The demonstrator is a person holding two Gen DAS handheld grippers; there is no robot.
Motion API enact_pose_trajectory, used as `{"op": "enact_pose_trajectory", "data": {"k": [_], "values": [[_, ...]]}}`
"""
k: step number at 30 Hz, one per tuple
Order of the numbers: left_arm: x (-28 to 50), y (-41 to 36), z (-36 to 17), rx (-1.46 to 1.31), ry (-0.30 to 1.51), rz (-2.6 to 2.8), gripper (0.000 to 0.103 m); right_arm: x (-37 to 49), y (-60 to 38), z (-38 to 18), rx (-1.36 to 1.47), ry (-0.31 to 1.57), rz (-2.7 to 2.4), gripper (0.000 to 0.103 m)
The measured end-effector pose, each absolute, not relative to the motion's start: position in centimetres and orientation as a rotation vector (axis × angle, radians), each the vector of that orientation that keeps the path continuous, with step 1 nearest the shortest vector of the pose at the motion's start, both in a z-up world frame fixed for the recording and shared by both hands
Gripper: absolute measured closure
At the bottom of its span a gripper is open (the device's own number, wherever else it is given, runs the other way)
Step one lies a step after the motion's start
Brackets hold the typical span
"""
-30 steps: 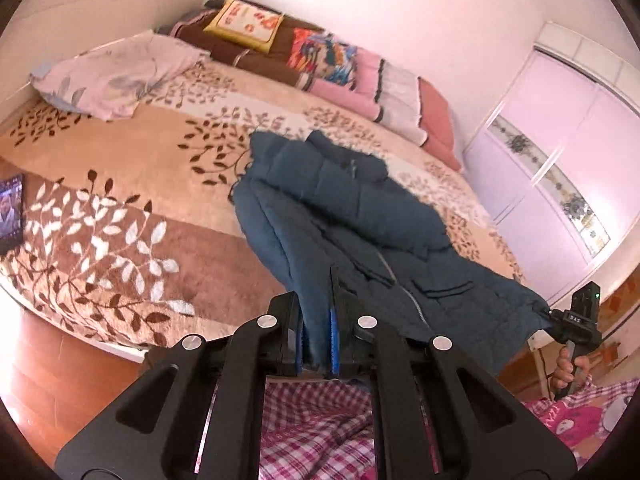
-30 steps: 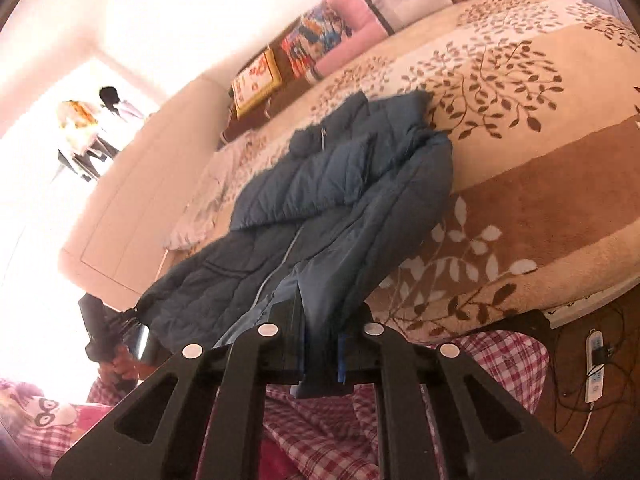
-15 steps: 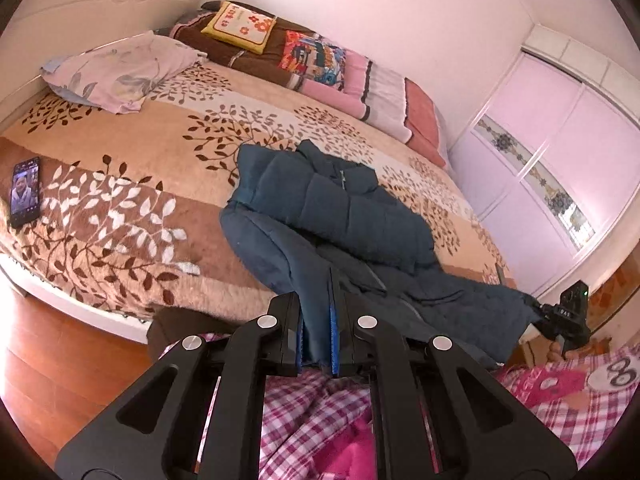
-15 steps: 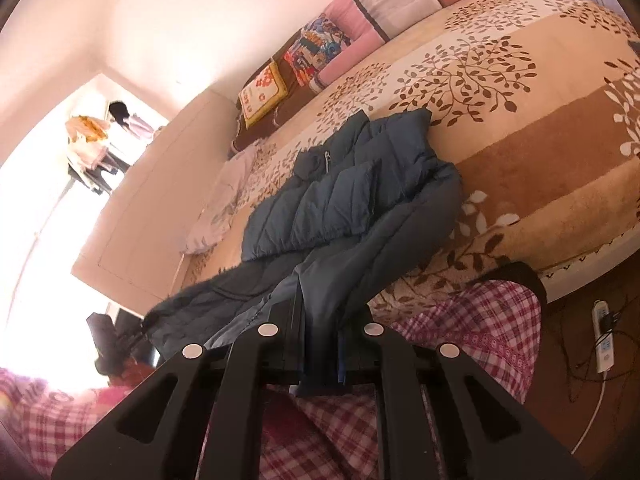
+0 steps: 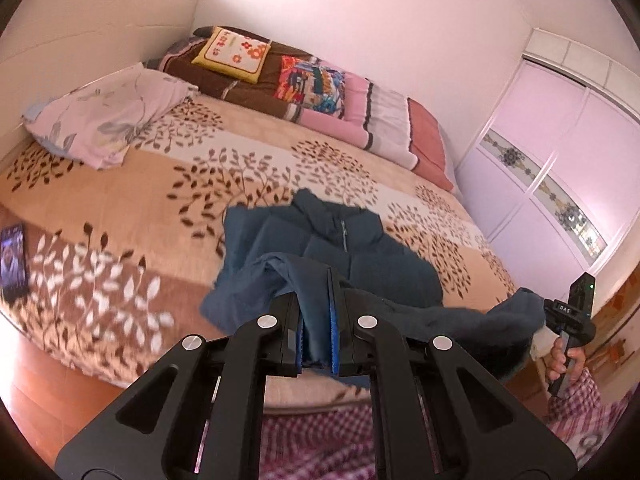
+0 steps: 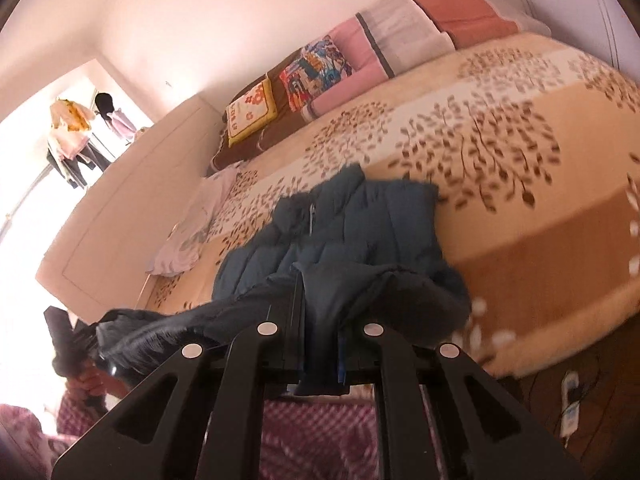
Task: Fold large clothes
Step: 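Lift the hem with both tools and fold it toward the collar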
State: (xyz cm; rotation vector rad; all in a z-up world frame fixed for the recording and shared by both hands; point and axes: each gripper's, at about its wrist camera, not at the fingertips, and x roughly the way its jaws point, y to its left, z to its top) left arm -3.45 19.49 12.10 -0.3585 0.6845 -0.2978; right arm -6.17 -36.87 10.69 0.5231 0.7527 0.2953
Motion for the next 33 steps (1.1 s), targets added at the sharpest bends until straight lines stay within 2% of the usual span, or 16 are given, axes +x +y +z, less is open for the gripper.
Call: {"op": "enact_pose_trajectory", "data": {"k": [8,16,33], "values": [[4.6,18.4,13.7,-0.321,0.668,-0.256,0.093,3.5,-36.9,12.4,0.468,0.753,0.245,0.091],[13.2,17.2,13.0,-0.303,0.687,-0.182,0.093,12.5,-37.4,11.3,0.463,0.791,0.181,0.091],[28.9,16.0,3.2,-0.266,0.85,-0.006,0.093,28.4,-35.8,0.9,0.49,0.988,0.036,0.091]]}}
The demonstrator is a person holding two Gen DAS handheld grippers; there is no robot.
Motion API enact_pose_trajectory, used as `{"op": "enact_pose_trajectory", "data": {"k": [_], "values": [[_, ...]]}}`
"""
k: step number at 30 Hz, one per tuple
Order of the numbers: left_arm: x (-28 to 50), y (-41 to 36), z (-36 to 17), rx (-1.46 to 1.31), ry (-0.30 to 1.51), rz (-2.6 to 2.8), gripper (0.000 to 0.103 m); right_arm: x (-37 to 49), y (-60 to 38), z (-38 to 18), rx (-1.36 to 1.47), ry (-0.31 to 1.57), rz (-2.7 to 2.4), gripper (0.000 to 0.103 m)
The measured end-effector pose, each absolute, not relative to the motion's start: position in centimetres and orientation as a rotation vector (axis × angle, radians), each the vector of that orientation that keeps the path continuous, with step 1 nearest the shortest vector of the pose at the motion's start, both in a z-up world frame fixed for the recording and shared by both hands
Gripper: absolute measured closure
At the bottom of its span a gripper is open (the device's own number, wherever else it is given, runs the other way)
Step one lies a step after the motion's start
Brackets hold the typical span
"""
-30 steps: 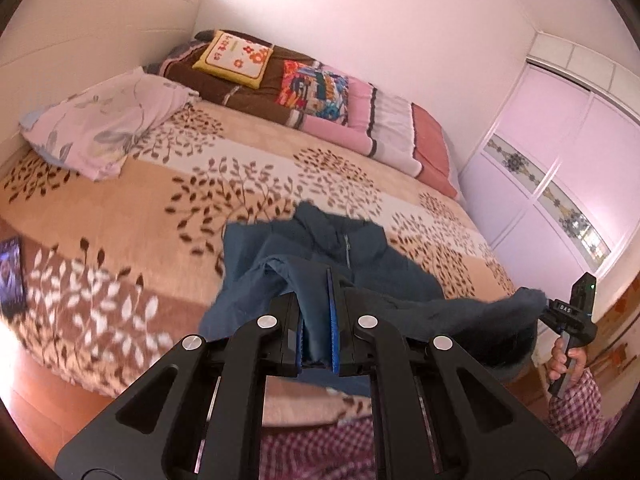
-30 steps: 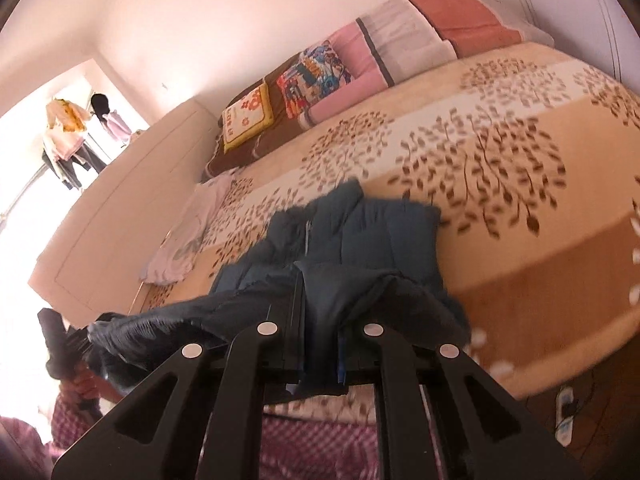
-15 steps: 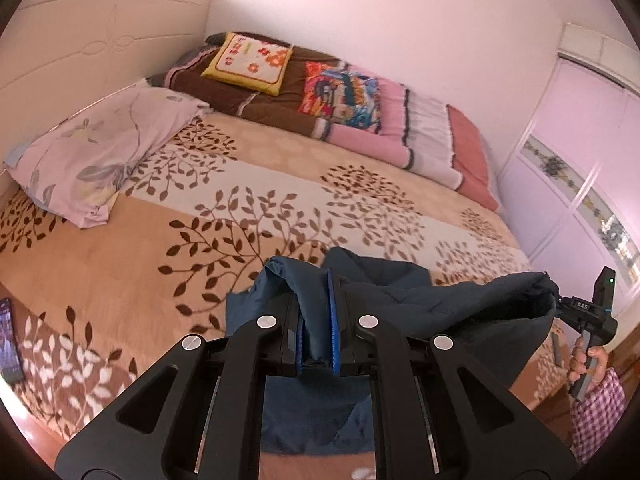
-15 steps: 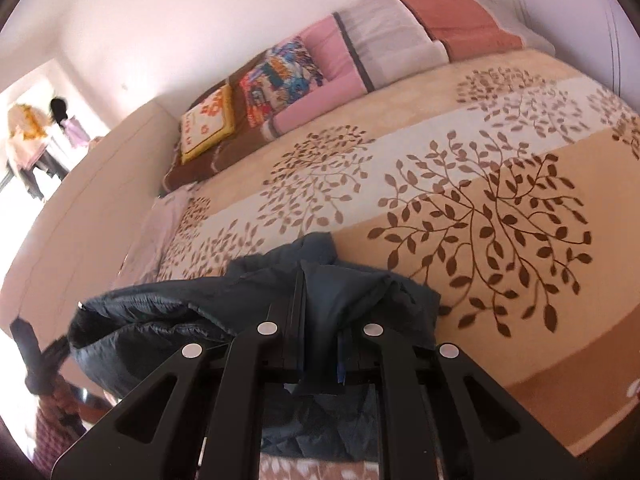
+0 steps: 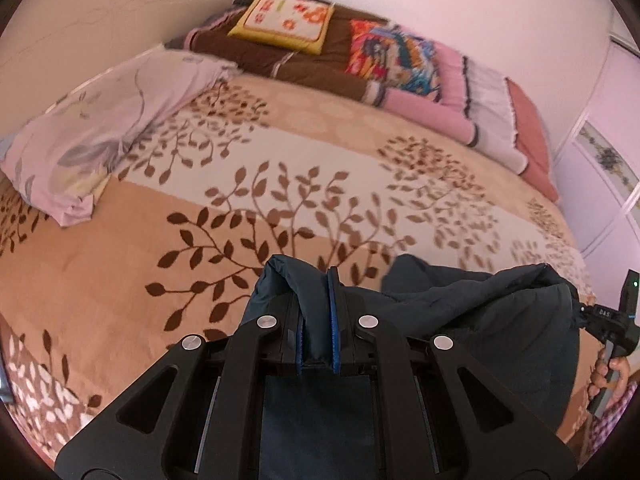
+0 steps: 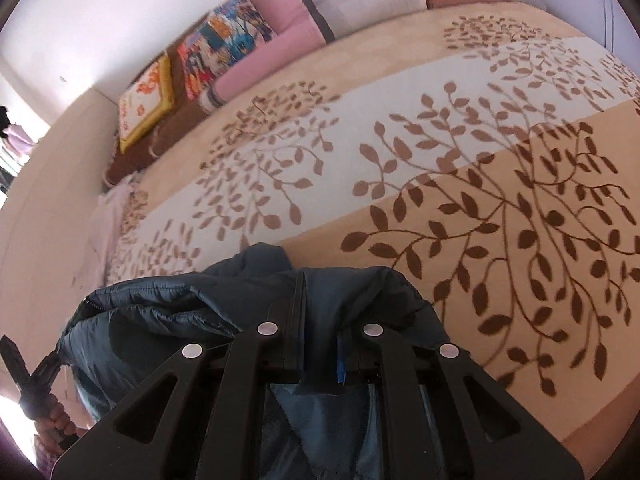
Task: Fold large clothes
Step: 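Lift the hem with both tools and fold it toward the collar, then lay the folded hem onto the jacket with both tools and release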
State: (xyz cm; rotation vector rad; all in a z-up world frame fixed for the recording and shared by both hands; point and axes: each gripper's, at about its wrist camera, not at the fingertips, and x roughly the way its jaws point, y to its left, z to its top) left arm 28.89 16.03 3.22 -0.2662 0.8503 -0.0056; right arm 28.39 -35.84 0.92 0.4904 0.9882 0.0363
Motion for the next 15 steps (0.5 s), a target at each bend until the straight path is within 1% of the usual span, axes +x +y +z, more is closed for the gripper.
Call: {"op": "enact_pose_trajectory", "data": {"k": [8,11,14,15], "values": [[32.0,15.6,-1.3,-0.272,0.933,0.048,0.088,31.1,-35.1,-4.3,0.502,1.078,-0.024,0.09],[32.2,15.9,-2.0,-0.315,0.961,0.041,0.081,31.4,-35.7,-5.5,0.566,1.093,-0.004,0.085],[31.9,16.3,-1.8,-0.356,0.958,0.011,0.072,31.4,-36.6,-5.4,0.651,1.101,0.041,0.079],[31.8,16.5,-1.5,-0.371,0.961,0.001,0.066,31.3,-37.0,-5.2,0.68,1.101,0.06,0.077]]}}
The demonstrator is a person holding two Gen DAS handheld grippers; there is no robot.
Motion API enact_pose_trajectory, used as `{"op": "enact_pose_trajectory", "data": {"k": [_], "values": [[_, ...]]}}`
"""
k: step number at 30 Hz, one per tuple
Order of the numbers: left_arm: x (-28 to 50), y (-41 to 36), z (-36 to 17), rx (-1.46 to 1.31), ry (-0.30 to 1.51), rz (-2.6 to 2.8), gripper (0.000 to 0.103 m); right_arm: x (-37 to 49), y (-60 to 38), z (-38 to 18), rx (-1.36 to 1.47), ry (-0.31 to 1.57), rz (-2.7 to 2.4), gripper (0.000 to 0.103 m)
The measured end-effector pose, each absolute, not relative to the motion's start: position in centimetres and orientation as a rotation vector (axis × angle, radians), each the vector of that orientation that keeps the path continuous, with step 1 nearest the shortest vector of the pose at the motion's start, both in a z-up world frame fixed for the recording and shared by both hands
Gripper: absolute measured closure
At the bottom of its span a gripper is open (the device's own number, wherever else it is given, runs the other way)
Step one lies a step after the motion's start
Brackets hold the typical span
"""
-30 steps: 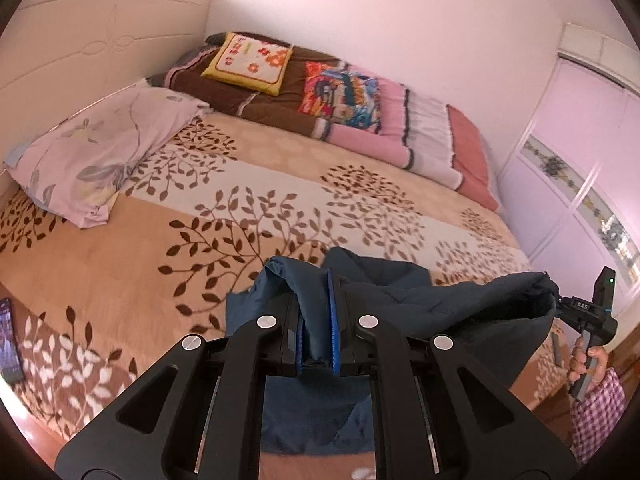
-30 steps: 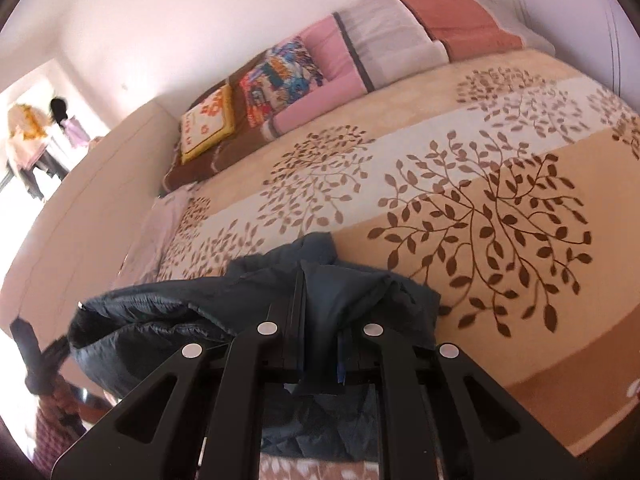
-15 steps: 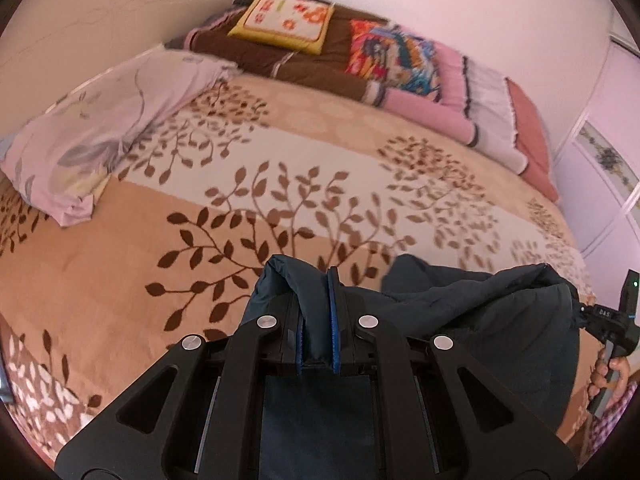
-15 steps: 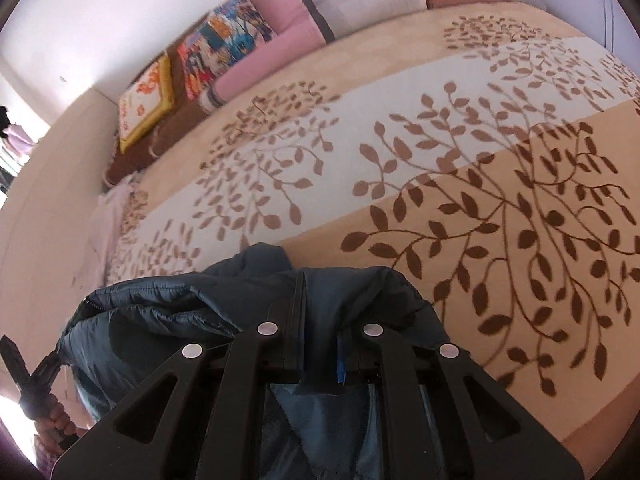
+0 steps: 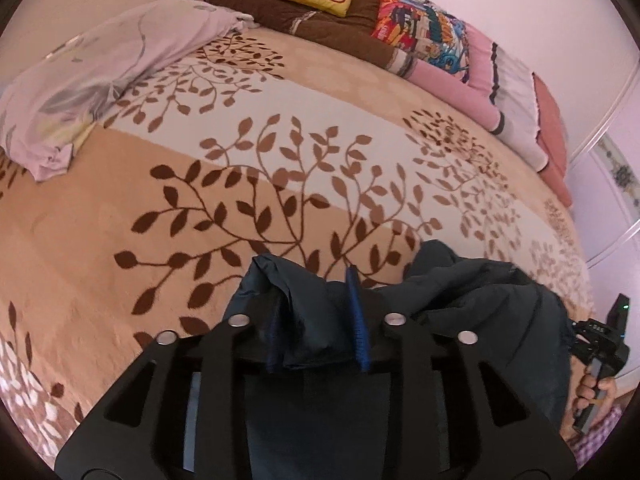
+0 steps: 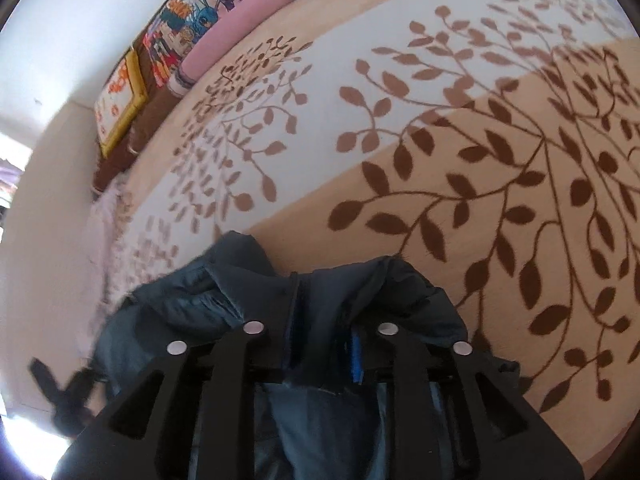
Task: Fold large clothes
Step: 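Lay the folded hem onto the jacket with both tools and release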
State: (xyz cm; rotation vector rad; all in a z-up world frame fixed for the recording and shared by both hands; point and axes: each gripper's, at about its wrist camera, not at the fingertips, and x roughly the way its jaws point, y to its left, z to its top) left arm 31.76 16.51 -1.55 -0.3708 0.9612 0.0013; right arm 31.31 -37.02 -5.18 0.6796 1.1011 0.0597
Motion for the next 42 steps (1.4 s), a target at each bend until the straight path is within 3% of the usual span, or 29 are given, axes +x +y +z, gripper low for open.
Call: {"op": "enact_pose_trajectory", "data": {"k": [2,3,4,5,7,11,13,14,16,17,18,19,26,27,29,31,35,36,37,39,42], "values": [[31.4,16.8,-0.8,-0.399,0.942,-0.004,0.05,31.0,-37.5,-4.5,0.717,1.089,0.083,0.071],[31.2,17.0,-0.3,-0.402,0.922,0.006,0.032,30.8,-37.6,-4.0,0.736,1.08,0.093,0.065],[30.7,17.3,0.5,-0.41,0.875,0.021,0.021,30.7,-37.7,-3.7,0.753,1.07,0.102,0.058],[30.5,17.5,1.0,-0.419,0.85,0.02,0.019,30.5,-37.8,-3.3,0.771,1.055,0.114,0.053],[29.9,17.9,1.9,-0.442,0.823,0.02,0.019,29.9,-38.1,-2.3,0.782,1.004,0.109,0.025],[27.9,18.0,3.0,-0.452,0.777,0.007,0.019,28.5,-38.1,-0.3,0.728,0.923,0.064,0.025],[26.8,17.6,3.2,-0.42,0.789,-0.01,0.02,27.3,-37.6,0.5,0.679,0.908,0.055,0.044],[25.9,17.1,3.1,-0.385,0.802,-0.019,0.025,26.8,-37.1,0.7,0.651,0.917,0.063,0.052],[24.1,16.2,2.8,-0.3,0.809,-0.023,0.057,25.4,-35.7,0.4,0.584,0.949,0.099,0.077],[22.8,15.6,2.5,-0.244,0.822,-0.013,0.066,23.9,-34.5,0.4,0.527,0.955,0.129,0.083],[21.6,15.3,2.2,-0.217,0.835,-0.016,0.084,22.6,-33.6,0.3,0.488,0.958,0.146,0.089],[20.1,15.1,1.9,-0.203,0.843,-0.026,0.096,21.3,-32.9,0.0,0.456,0.963,0.154,0.09],[10.1,15.1,0.1,-0.2,0.872,-0.026,0.098,11.0,-32.5,-2.0,0.468,0.967,0.153,0.09],[9.1,15.3,-0.5,-0.23,0.895,-0.024,0.096,9.8,-32.8,-2.2,0.47,0.976,0.145,0.09],[7.5,15.9,-1.8,-0.292,0.949,0.0,0.077,7.2,-33.5,-3.1,0.488,1.001,0.126,0.09],[6.0,16.6,-2.9,-0.373,0.959,0.021,0.048,5.2,-34.3,-4.0,0.528,1.03,0.111,0.09],[5.5,17.1,-4.5,-0.498,0.981,0.024,0.035,2.8,-35.4,-5.9,0.604,1.081,0.08,0.089],[5.5,16.9,-4.7,-0.516,0.977,0.023,0.029,2.5,-35.7,-6.4,0.631,1.099,0.075,0.08],[5.8,16.9,-4.9,-0.542,0.975,0.015,0.026,2.3,-35.8,-6.7,0.657,1.109,0.078,0.059],[6.6,16.9,-5.2,-0.604,0.975,0.006,0.025,2.0,-36.0,-6.7,0.701,1.09,0.085,0.034],[8.3,17.1,-6.4,-0.696,0.984,0.015,0.02,2.4,-36.2,-6.3,0.747,1.05,0.101,0.028]]}}
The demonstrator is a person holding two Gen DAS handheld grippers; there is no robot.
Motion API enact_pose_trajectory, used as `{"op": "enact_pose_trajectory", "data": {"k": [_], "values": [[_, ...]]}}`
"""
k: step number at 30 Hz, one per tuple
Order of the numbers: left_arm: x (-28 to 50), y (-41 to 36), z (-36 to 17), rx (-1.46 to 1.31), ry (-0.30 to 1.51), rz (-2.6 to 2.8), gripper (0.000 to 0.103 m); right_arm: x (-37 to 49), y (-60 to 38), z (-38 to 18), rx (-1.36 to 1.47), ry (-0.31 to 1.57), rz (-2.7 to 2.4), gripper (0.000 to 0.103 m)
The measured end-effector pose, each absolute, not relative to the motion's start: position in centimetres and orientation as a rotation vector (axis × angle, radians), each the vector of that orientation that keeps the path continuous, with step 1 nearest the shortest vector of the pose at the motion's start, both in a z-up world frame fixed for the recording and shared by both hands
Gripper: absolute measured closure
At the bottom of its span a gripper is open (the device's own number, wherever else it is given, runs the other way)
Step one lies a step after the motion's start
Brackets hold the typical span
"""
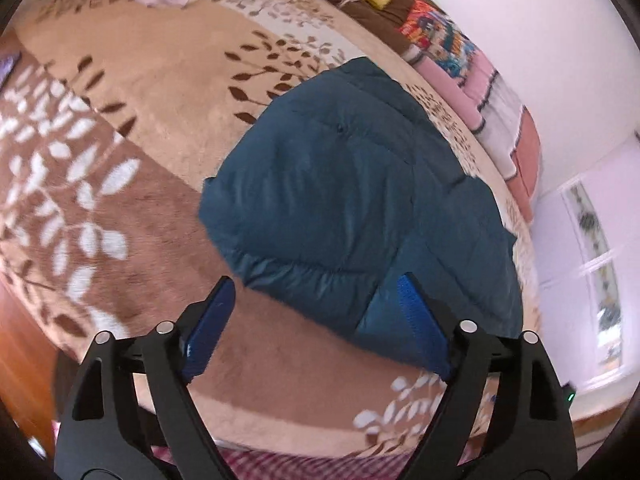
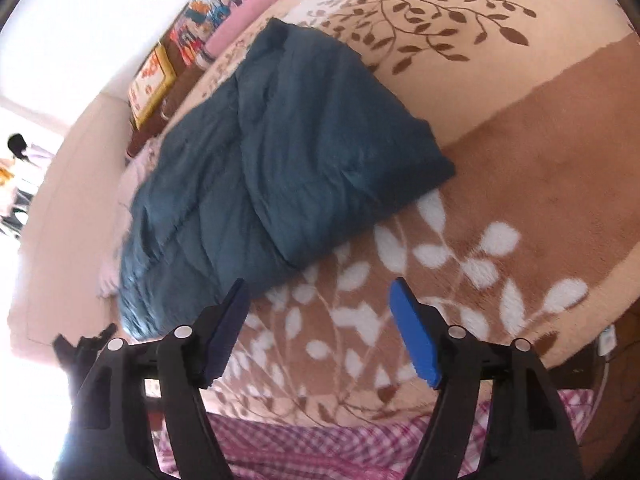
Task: Fold large clothes
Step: 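Lay the folded hem onto the jacket with both tools and release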
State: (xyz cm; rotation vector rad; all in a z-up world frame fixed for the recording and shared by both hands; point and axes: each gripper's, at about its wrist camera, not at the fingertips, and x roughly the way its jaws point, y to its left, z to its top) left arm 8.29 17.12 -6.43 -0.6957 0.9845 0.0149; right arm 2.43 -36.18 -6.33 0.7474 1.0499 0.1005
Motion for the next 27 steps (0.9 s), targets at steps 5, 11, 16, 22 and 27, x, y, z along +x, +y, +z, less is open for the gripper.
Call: {"op": "enact_pose_trajectory", "data": {"k": [5,11,16,22,27], "values": [[10.7,17.6,-9.2,-0.832,1.021,0.05,0.02,4.6,-36.6,-7.7,0.898,1.059,0.125,0.025],[12.4,17.4,-9.9,-0.898,0.981,0.048,0.025,7.7,-36.9,-9.0,0.966,1.041,0.065,0.025],[12.7,17.0,-8.4,-0.855,0.943,0.033,0.084,9.1,-36.9,-9.5,0.962,1.039,0.029,0.068],[10.5,17.5,-5.6,-0.796,0.904,-0.007,0.089,7.4,-36.6,-7.5,0.903,1.007,0.071,0.081],[6.1,18.0,-4.9,-0.684,0.926,-0.021,0.089,3.7,-35.9,-6.7,0.836,1.03,0.095,0.081]]}}
